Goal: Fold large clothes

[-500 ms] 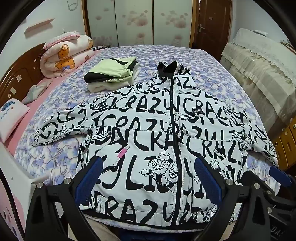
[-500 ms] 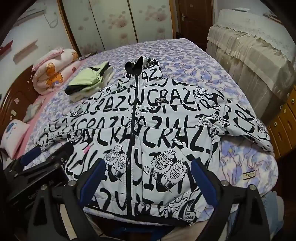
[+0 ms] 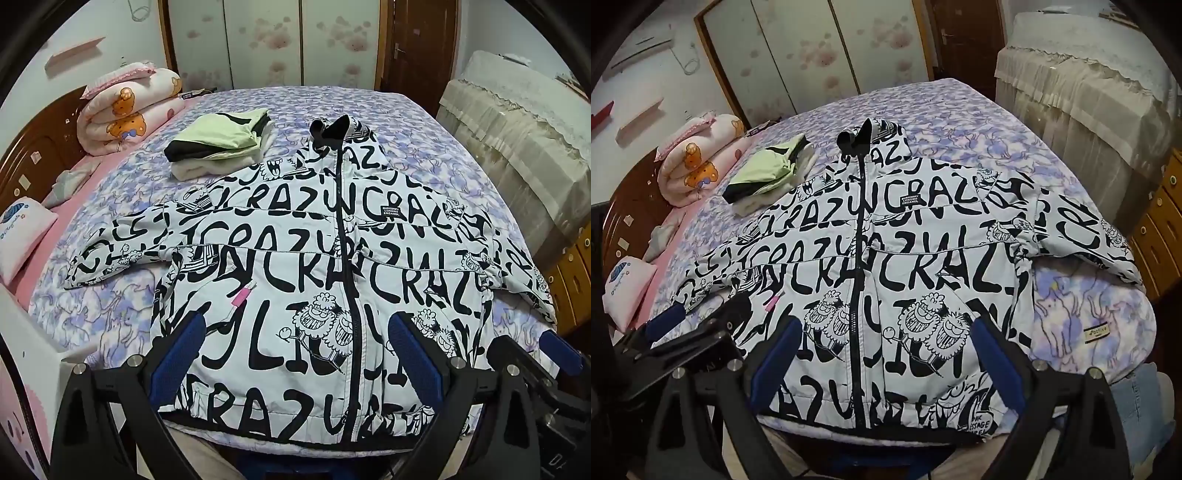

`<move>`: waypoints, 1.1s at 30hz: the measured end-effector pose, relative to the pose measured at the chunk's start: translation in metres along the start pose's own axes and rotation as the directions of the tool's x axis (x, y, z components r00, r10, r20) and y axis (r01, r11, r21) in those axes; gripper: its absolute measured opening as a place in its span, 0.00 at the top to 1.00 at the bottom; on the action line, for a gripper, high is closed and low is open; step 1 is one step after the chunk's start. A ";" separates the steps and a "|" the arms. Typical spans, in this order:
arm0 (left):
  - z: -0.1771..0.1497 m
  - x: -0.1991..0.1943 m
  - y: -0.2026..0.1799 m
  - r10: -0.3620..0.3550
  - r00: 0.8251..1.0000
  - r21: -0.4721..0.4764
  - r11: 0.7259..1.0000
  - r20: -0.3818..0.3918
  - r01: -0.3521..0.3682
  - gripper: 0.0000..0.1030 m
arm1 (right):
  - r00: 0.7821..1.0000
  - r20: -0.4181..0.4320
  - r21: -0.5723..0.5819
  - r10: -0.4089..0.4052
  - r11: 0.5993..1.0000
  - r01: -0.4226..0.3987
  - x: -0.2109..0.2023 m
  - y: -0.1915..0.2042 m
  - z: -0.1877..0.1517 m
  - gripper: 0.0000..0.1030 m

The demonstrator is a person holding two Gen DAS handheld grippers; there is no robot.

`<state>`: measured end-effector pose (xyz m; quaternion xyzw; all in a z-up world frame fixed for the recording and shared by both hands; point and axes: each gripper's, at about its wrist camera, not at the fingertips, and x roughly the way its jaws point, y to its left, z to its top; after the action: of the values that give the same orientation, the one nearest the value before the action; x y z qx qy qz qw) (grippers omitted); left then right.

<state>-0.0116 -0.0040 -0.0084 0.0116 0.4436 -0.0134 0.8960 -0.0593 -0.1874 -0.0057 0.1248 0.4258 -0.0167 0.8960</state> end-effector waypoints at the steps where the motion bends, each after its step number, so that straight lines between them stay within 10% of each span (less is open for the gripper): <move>1: 0.000 0.000 0.000 0.000 1.000 0.001 1.000 -0.001 0.000 0.04 | 1.000 0.006 -0.001 -0.001 1.000 0.001 0.001 -0.002 0.000 0.09; 33: -0.006 0.010 -0.002 0.005 0.999 0.007 1.000 -0.034 -0.004 0.05 | 1.000 -0.015 0.004 -0.004 1.000 0.004 0.010 -0.002 -0.005 0.09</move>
<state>-0.0105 -0.0060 -0.0197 0.0158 0.4587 -0.0127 0.8883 -0.0567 -0.1876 -0.0169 0.1260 0.4326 -0.0183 0.8926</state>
